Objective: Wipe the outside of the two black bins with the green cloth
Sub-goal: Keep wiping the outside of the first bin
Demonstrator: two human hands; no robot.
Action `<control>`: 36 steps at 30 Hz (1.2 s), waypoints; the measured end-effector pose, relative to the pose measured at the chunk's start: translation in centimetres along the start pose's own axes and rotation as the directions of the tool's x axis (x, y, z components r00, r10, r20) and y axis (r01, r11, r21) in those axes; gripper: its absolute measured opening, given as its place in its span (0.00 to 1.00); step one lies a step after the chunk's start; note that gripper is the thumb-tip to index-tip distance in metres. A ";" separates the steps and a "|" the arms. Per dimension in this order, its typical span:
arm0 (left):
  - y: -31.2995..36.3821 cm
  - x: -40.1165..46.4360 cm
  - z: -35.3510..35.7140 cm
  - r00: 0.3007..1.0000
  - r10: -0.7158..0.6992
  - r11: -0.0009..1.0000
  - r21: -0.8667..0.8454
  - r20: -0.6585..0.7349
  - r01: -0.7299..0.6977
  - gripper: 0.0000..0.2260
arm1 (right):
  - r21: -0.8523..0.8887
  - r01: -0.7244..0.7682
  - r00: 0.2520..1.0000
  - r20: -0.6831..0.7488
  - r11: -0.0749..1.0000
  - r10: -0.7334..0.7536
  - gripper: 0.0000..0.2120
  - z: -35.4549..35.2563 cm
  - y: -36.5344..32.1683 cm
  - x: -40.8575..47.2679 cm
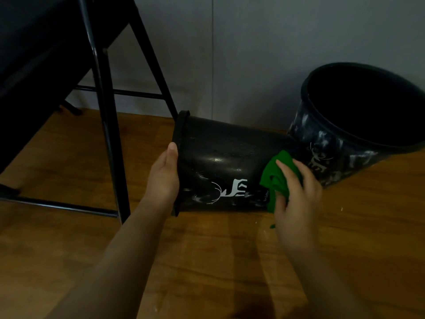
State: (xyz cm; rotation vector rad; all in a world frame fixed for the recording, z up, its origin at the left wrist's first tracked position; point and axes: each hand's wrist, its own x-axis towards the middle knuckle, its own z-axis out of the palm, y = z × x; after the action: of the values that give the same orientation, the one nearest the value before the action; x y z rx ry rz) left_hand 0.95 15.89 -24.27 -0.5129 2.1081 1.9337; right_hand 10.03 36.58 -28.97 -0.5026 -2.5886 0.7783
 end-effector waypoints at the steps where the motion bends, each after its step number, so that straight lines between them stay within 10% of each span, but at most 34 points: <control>1: 0.0 0.0 0.0 1.000 0.005 1.000 0.002 0.003 -0.005 0.19 | 0.012 -0.045 0.999 -0.017 0.999 0.045 0.31 -0.2 0.6 0.4; 5: -0.2 0.0 0.0 1.000 0.018 1.000 -0.008 0.000 -0.018 0.19 | 0.084 -0.224 0.965 -0.124 0.971 0.233 0.29 -0.3 1.0 0.8; 11: 0.0 0.5 -0.2 0.999 0.039 0.999 0.006 0.017 -0.039 0.19 | 0.005 0.013 0.999 0.029 1.000 -0.013 0.33 0.2 -0.1 -0.4; 36: -1.9 -0.6 -0.9 0.982 0.187 0.980 0.068 0.006 -0.187 0.16 | -0.126 0.030 0.995 -0.086 0.992 -0.041 0.28 -0.2 1.7 3.1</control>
State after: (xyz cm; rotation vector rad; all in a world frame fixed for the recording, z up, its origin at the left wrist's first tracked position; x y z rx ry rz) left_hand 2.31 14.93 -25.69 -0.3115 2.2866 1.9486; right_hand 7.87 39.39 -29.03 -0.5136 -2.5668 0.5723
